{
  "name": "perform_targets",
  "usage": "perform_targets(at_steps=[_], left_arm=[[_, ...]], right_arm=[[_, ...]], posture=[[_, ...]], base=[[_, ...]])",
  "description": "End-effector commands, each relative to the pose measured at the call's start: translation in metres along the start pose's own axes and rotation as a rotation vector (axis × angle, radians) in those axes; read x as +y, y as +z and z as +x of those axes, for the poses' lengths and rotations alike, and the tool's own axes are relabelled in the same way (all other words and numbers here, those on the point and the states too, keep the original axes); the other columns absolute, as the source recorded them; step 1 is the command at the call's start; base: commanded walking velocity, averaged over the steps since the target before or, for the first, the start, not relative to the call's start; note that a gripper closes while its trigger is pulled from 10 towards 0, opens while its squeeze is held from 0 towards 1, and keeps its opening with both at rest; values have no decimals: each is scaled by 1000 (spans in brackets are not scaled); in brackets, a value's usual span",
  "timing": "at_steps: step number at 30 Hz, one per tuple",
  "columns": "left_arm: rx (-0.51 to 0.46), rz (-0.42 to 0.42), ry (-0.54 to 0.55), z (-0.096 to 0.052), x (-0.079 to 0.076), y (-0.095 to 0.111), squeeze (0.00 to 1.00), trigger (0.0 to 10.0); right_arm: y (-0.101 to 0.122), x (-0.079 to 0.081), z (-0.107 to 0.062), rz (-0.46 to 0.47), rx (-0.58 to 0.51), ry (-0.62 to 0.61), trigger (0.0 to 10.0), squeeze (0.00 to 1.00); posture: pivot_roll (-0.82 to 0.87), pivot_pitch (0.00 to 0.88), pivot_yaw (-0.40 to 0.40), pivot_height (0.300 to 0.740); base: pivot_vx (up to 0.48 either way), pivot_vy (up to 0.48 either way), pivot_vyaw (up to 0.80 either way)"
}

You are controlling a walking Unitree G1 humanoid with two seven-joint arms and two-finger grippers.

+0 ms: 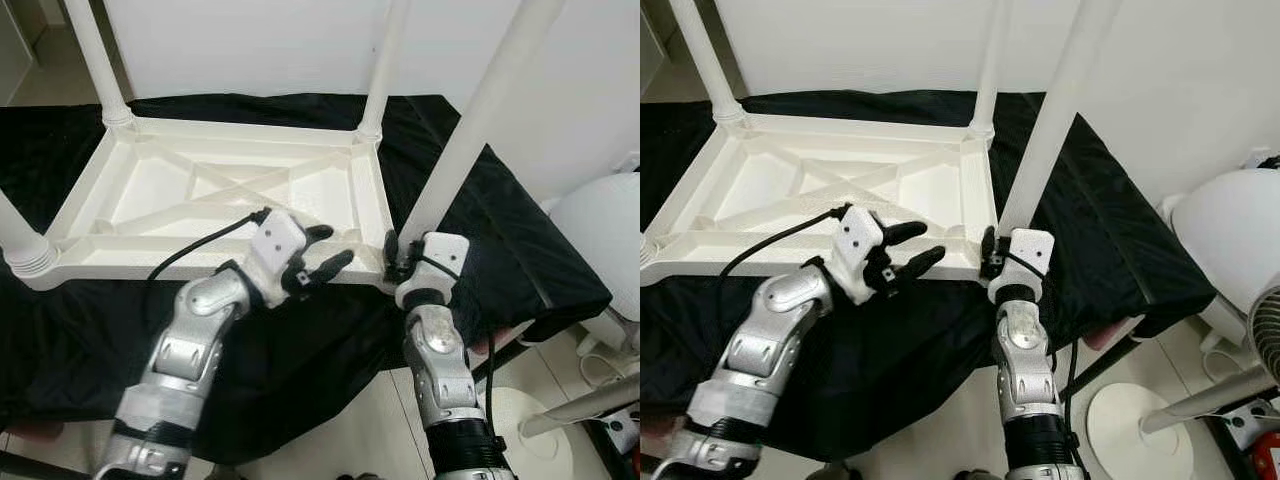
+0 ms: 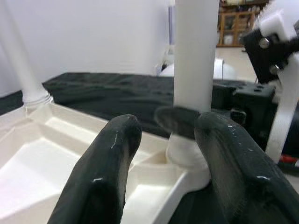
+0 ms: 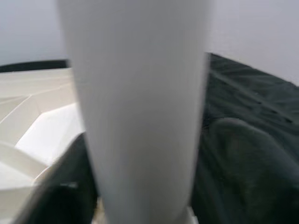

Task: Building children table

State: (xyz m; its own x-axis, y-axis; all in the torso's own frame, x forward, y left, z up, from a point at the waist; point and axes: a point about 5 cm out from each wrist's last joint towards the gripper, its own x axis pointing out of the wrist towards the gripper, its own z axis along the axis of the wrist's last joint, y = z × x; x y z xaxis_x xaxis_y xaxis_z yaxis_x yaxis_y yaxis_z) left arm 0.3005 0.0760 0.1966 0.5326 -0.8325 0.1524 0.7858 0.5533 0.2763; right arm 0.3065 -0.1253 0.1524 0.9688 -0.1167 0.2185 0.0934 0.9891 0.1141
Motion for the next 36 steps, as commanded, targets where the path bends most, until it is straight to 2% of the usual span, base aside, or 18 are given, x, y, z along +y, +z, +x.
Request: perform_targets(at_steps=[1,3,4,5,7,10,11,12,15,17,20,26,30,36], left_arm=[[16,-38,249,-2,10,-8,0,10000],[16,-38,249,-2,10,-8,0,10000],[12,-43,245,-1,9,-8,0,10000],[15,-42,219,1,6,-10,0,10000],[5,-59,223,6,8,-9,0,10000],[5,-59,223,6,8,-9,0,10000],[-19,-99,288,10,13,-8,0,10000],[-19,-99,288,10,13,-8,0,10000],[4,-172,437,11,22,-19,0,10000],[40,-166,507,11,22,-26,0,10000],[63,-153,551,12,23,-29,0,10000],[121,-184,655,9,31,-40,0,10000],[113,-155,714,6,41,-37,0,10000],[125,-163,768,7,40,-40,0,10000]], right_arm=[[2,-3,-4,17,-19,-4,10000,1000],[2,-3,-4,17,-19,-4,10000,1000],[3,-3,-4,23,-23,10,10000,522],[1,-3,-4,33,-18,27,10000,0],[2,-3,-4,37,-21,69,10000,0],[2,-3,-4,37,-21,69,10000,0],[-1,-7,-4,26,-15,78,10000,0],[-1,-7,-4,26,-15,78,10000,0],[-6,-7,-5,19,5,80,10000,0],[-8,-5,-5,27,11,89,10000,0],[-8,-3,-5,34,15,91,10000,0],[-15,0,-8,35,36,98,10000,0],[-16,-2,-3,21,31,78,10000,0],[-18,-1,-2,23,31,75,10000,0]], posture=[[5,102,-24,740],[5,102,-24,740],[3,96,-25,740],[5,93,-23,740],[2,98,-10,740],[2,98,-10,740],[1,94,0,740],[1,94,0,740],[-7,103,4,740],[-11,114,3,740],[-11,114,3,740],[-1,100,-2,740],[6,83,5,740],[7,56,8,740]], base=[[0,0,0],[0,0,0],[0,0,0],[0,0,0],[0,0,0],[0,0,0],[0,0,0],[0,0,0],[0,0,0],[0,0,0],[0,0,0],[0,0,0],[0,0,0],[0,0,0]])
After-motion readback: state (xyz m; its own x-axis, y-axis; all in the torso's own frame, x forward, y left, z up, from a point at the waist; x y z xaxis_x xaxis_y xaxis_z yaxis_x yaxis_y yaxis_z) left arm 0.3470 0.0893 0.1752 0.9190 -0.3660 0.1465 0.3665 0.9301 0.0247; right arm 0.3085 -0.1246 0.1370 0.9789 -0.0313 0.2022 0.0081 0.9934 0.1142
